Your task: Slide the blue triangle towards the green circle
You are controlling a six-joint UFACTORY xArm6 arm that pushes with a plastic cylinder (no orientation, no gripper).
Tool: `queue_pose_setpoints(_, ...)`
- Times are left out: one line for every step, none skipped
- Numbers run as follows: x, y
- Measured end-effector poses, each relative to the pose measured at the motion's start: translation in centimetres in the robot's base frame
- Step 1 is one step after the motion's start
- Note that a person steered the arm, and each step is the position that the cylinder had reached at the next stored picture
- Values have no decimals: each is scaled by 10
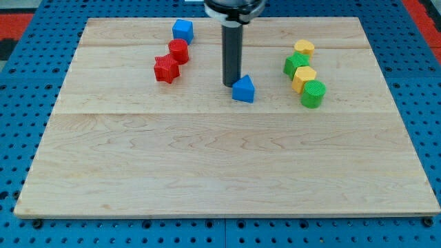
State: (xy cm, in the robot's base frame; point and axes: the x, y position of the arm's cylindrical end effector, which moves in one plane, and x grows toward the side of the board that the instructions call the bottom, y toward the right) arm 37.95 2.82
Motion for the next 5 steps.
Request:
queue_pose_setpoints(14, 5)
queue_pose_setpoints(21, 5)
queue_pose_setpoints(28, 5)
queue_pose_setpoints(40, 5)
queue_pose_setpoints(52, -2)
